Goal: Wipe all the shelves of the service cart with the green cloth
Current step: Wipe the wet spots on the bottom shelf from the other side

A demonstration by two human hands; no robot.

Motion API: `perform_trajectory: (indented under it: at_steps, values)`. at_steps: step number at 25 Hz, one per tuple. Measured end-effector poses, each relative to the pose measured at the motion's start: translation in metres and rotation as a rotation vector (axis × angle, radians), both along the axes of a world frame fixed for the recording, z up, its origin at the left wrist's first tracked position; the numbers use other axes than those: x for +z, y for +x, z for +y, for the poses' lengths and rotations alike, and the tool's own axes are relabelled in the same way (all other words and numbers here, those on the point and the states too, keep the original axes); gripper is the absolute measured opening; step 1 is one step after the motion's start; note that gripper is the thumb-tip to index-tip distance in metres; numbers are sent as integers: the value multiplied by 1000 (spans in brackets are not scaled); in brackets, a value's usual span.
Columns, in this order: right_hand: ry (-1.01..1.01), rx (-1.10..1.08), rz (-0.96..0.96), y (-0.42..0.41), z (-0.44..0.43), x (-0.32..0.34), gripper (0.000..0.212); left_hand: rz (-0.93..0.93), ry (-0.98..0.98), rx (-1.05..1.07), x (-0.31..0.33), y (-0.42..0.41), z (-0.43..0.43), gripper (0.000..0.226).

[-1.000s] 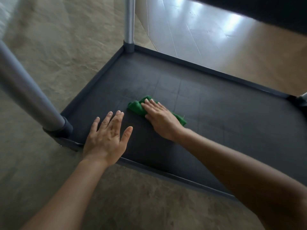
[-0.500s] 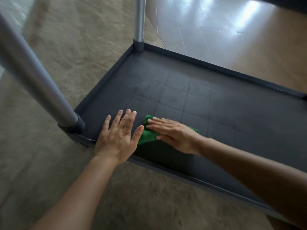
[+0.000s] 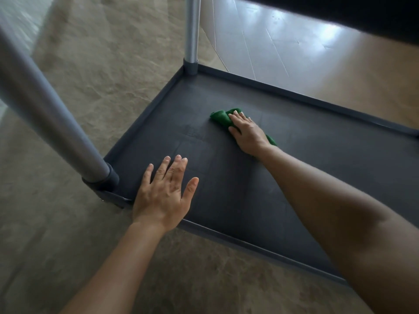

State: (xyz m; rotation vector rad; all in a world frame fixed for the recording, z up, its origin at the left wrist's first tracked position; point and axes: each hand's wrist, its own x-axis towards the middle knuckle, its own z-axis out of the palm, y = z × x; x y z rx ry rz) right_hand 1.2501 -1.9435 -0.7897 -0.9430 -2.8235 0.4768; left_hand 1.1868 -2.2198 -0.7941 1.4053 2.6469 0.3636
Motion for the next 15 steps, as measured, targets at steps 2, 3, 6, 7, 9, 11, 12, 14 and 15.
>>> perform_trajectory:
  at_steps: [2, 3, 6, 7, 9, 11, 12, 14, 15]
  values:
    - [13, 76, 15, 12, -24, 2, 48, 7, 12, 6, 0, 1, 0, 81]
    - [14, 120, 25, 19, -38, 3, 48, 8, 16, 10, -1, 1, 0, 82]
    - [-5, 238, 72, 41, -85, 7, 46, 1, 24, 12, 0, 1, 2, 81]
    - [-15, 272, 84, 49, -101, 8, 46, -1, 38, 14, 1, 1, 2, 79]
    - [-40, 342, 96, 63, -133, 9, 47, -13, 125, 52, 2, 2, 1, 72]
    - [-58, 427, 86, 72, -160, 8, 47, -30, 273, 97, 3, 4, -2, 61]
    - [-60, 466, 77, 74, -169, 8, 48, -44, 323, 92, 4, 5, -2, 58]
    - [-63, 517, 68, 72, -177, 9, 49, -96, 348, 43, 5, 5, -3, 56]
    - [-68, 533, 60, 70, -177, 11, 49, -128, 351, 20, 6, 2, -4, 57]
